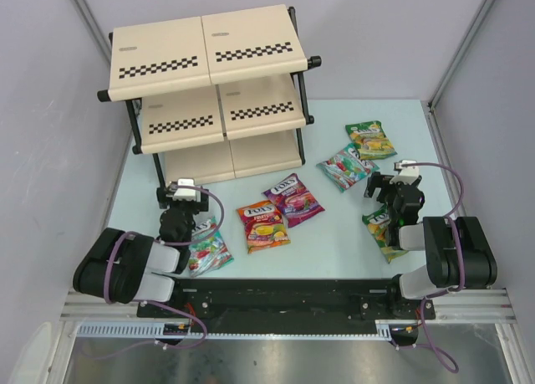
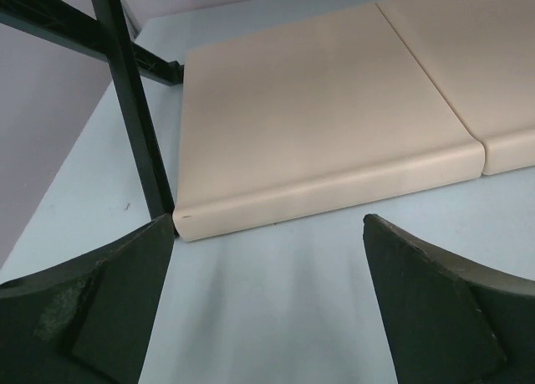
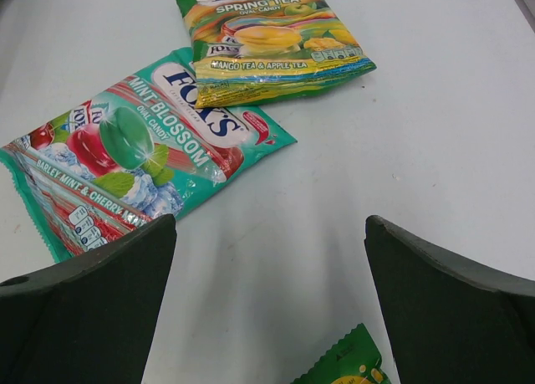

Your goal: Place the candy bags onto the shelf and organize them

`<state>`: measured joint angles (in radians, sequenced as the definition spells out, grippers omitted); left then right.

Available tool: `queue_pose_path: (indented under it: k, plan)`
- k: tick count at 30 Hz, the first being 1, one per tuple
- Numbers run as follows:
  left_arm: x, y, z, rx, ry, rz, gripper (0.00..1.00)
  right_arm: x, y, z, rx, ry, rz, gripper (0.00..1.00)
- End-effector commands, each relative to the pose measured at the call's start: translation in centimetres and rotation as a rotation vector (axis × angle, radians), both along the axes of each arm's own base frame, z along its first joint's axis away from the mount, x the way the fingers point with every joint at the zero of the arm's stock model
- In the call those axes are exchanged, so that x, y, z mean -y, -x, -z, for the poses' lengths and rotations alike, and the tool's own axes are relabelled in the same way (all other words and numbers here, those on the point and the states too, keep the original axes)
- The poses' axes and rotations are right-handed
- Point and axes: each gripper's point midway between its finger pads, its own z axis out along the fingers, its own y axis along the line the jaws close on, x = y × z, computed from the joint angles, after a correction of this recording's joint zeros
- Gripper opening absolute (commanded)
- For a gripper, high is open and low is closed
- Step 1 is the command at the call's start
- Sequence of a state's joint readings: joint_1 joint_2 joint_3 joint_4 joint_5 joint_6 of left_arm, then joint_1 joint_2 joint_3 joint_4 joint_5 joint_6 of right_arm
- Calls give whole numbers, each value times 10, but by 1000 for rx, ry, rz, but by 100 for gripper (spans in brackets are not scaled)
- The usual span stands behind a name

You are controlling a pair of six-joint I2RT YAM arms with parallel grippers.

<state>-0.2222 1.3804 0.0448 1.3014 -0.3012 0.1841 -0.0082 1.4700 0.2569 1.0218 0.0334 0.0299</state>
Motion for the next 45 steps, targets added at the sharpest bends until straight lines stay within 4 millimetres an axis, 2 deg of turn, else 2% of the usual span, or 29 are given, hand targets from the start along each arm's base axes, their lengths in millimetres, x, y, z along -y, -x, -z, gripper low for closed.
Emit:
queue_pose_path:
  k: [1, 9, 10, 11, 13, 14, 15, 16, 17, 18, 19, 20, 22, 24, 25, 27, 29, 30, 31, 33, 36, 37, 38, 39, 40, 41, 42, 44, 45]
  plan:
    - [2, 5, -43, 195, 70, 26, 100, 1, -10, -14, 45, 8, 3, 100]
    - [2, 5, -40, 183, 69, 29, 100, 1, -10, -13, 45, 6, 2, 100]
    - [-1, -3, -49, 204, 81, 1, 100, 0, -10, -13, 45, 5, 1, 100]
    - [-7, -7, -50, 199, 106, -38, 100, 0, -10, -14, 47, 6, 2, 100]
    - [-13, -4, -40, 165, 112, -74, 100, 3, -10, -16, 53, 15, 21, 100]
    - [-12, -1, -45, 190, 105, -62, 100, -6, -9, -23, 63, 26, -2, 100]
    - [-11, 2, -56, 238, 108, -47, 100, -9, -8, -31, 71, 34, 0, 100]
    - [-12, 5, -57, 239, 105, -50, 100, -5, -10, -42, 85, 41, 40, 100]
    - [-9, 9, -74, 287, 109, -49, 100, -5, -5, -36, 28, 51, 54, 100]
    - [-10, 9, -63, 228, 90, -69, 100, -10, -4, -61, 70, 47, 59, 100]
    - [-9, 7, -72, 232, 86, -79, 100, 2, -7, -79, 90, 17, 148, 100]
    - [-6, 8, -72, 200, 80, -76, 100, 7, -1, -74, 37, -37, 202, 100]
    - [-8, 7, -81, 200, 122, -103, 100, 19, 5, -89, 62, -212, 329, 100]
    - [-15, 12, -85, 225, 182, -140, 100, 30, 12, -86, 33, -313, 414, 100]
    - [-17, 16, -80, 227, 182, -146, 100, 27, 12, -90, 37, -318, 383, 100]
    - [-24, 21, -84, 265, 194, -183, 100, 25, 7, -96, 50, -361, 352, 100]
    - [-28, 24, -82, 272, 207, -202, 100, 30, 6, -87, -6, -414, 345, 100]
    - [-31, 26, -82, 274, 214, -218, 100, 33, -1, -99, 2, -435, 343, 100]
    - [-31, 26, -82, 275, 219, -222, 100, 37, -2, -83, -71, -446, 343, 100]
    - [-32, 26, -77, 255, 224, -229, 100, 45, -11, -87, -93, -455, 355, 100]
    - [-28, 20, -72, 223, 214, -217, 100, 61, -22, -63, -182, -474, 379, 100]
    - [-26, 17, -73, 219, 211, -210, 100, 53, -35, -73, -181, -505, 295, 100]
    - [-26, 15, -68, 195, 199, -213, 100, 60, -42, -54, -237, -527, 296, 100]
    - [-26, 14, -67, 186, 195, -217, 100, 60, -49, -52, -252, -555, 286, 100]
    - [-25, 11, -69, 185, 198, -218, 100, 59, -61, -60, -243, -578, 251, 100]
    - [-24, 9, -64, 167, 190, -218, 100, 67, -67, -43, -274, -617, 268, 100]
    - [-24, 8, -66, 166, 187, -218, 100, 61, -72, -42, -281, -650, 218, 100]
    - [-23, 5, -63, 153, 179, -216, 100, 63, -89, -50, -244, -673, 177, 100]
    - [-23, 4, -64, 151, 177, -216, 100, 61, -94, -39, -265, -684, 171, 100]
